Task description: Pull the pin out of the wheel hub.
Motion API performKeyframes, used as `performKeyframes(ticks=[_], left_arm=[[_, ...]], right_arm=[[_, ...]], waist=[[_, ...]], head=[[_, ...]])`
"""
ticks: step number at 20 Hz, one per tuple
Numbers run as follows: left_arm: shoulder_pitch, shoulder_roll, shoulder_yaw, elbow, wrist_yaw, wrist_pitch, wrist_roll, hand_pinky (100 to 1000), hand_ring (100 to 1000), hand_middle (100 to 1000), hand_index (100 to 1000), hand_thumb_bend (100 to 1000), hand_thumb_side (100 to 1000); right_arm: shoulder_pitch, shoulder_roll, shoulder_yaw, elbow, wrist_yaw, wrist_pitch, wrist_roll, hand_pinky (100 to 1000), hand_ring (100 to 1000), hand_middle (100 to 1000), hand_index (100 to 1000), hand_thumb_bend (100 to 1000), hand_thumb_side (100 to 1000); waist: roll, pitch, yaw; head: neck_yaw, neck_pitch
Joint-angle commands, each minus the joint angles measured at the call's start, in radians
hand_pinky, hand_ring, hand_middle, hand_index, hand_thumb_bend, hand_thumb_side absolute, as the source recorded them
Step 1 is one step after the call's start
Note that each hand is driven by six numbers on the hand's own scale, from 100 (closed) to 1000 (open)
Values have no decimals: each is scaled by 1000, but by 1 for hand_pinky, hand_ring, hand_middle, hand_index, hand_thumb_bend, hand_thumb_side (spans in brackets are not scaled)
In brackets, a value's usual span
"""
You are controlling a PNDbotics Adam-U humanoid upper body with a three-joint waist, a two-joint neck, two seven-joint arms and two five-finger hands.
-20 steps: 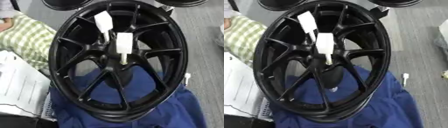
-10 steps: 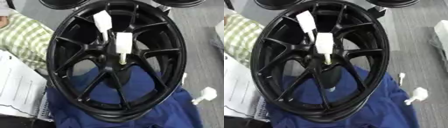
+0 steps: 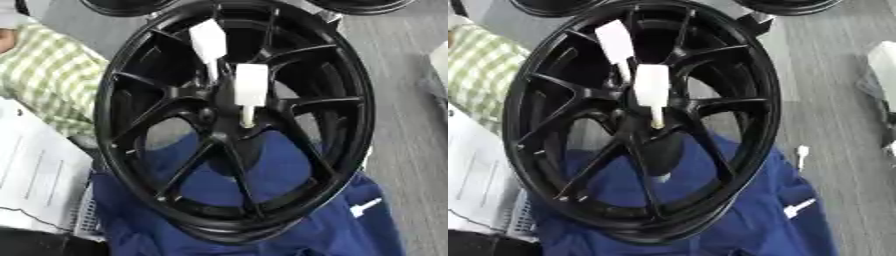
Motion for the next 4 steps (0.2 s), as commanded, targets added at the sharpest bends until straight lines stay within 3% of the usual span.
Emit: performKeyframes(ticks=[1, 4], left_arm=[[-20, 23, -2, -23, -1, -1, -9, 814, 585, 484, 694, 113, 657], [-29, 18, -10, -27, -2, -1, -16, 813, 584, 484, 694, 114, 654]], right_arm=[[-33, -48, 25, -23, -57, -3, -52, 1000, 856, 729, 817, 100, 552], [-91, -60, 65, -23, -105, -2, -87, 1000, 844, 722, 810, 100, 587]], waist=[[-3, -9, 8], [-3, -8, 20]], head=[[-5, 1], [-13, 1]])
